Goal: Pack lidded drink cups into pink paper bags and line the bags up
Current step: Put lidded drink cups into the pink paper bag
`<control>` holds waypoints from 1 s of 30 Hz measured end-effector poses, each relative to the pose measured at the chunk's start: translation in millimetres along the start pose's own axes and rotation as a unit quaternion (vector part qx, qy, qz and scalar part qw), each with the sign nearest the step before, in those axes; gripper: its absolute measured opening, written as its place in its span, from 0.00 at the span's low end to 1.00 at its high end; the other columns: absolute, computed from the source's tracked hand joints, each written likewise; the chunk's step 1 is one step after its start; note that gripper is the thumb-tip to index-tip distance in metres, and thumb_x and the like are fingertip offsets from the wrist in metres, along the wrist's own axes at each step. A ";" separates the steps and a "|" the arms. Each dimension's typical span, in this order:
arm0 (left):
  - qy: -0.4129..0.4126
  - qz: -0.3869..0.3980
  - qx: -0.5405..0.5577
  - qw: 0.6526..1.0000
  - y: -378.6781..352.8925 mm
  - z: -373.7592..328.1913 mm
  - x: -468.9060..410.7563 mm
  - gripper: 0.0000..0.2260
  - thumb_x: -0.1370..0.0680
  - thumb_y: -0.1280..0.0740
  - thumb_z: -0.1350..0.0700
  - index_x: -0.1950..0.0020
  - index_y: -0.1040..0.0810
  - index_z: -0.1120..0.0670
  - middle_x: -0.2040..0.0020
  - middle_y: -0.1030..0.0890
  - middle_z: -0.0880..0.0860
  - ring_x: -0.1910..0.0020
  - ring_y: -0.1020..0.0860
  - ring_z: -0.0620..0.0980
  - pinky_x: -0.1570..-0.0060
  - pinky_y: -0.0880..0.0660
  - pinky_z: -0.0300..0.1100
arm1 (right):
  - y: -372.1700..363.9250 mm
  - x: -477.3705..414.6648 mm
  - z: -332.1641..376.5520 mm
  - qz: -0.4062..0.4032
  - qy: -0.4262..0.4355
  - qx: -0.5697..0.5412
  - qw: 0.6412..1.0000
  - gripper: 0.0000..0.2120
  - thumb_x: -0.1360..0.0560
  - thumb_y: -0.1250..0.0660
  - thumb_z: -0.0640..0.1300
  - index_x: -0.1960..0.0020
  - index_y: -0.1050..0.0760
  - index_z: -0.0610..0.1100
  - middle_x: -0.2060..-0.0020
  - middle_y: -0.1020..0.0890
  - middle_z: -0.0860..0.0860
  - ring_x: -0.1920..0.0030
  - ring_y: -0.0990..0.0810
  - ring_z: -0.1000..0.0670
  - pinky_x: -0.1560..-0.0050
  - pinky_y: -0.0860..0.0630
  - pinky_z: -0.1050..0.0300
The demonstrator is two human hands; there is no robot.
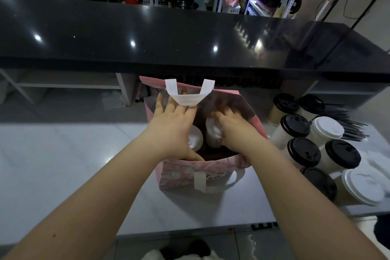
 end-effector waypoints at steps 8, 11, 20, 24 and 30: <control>0.034 -0.005 0.029 0.999 -2.0 4.5 -2.4 0.63 0.44 0.33 0.22 0.22 0.65 0.47 0.21 0.46 0.57 0.22 0.54 0.61 0.27 0.61 0.65 | -16.2 10.3 -2.1 0.026 0.024 -0.028 0.999 0.38 0.33 0.25 0.47 0.30 0.41 0.60 0.28 0.40 0.51 0.29 0.42 0.41 0.33 0.35 0.44; 0.040 -0.005 0.030 0.999 -3.8 6.9 -4.0 0.64 0.44 0.34 0.21 0.23 0.69 0.45 0.21 0.46 0.57 0.22 0.54 0.61 0.27 0.63 0.66 | -22.7 17.4 5.5 0.015 0.066 0.005 0.998 0.38 0.32 0.27 0.55 0.28 0.44 0.60 0.28 0.40 0.51 0.28 0.42 0.41 0.30 0.40 0.44; 0.026 -0.018 0.014 0.999 -4.9 2.9 -8.8 0.61 0.44 0.34 0.21 0.28 0.73 0.37 0.19 0.53 0.56 0.24 0.66 0.62 0.32 0.70 0.68 | -56.5 12.9 -8.0 0.109 0.073 0.046 0.990 0.43 0.26 0.45 0.70 0.27 0.73 0.63 0.27 0.75 0.55 0.27 0.76 0.49 0.32 0.75 0.46; 0.027 -0.009 0.013 1.000 -3.7 3.6 -10.4 0.60 0.44 0.34 0.21 0.28 0.72 0.36 0.20 0.48 0.56 0.23 0.61 0.63 0.32 0.70 0.69 | -59.4 7.9 -9.8 0.143 0.069 0.063 0.985 0.43 0.26 0.46 0.71 0.27 0.74 0.62 0.27 0.75 0.54 0.27 0.75 0.48 0.34 0.75 0.49; 0.028 -0.002 0.021 0.999 -3.5 3.3 -12.1 0.59 0.43 0.34 0.22 0.28 0.72 0.35 0.22 0.41 0.56 0.22 0.53 0.64 0.31 0.69 0.69 | -67.8 11.2 -10.0 0.190 0.060 0.065 0.978 0.45 0.27 0.46 0.73 0.28 0.76 0.63 0.29 0.78 0.54 0.28 0.77 0.47 0.29 0.72 0.43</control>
Point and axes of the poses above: each hand's wrist, its own x-axis away from the middle knuckle, its own y-axis out of the back of the hand, z = x × y, the point moved 7 cm from there along -x, towards the middle knuckle
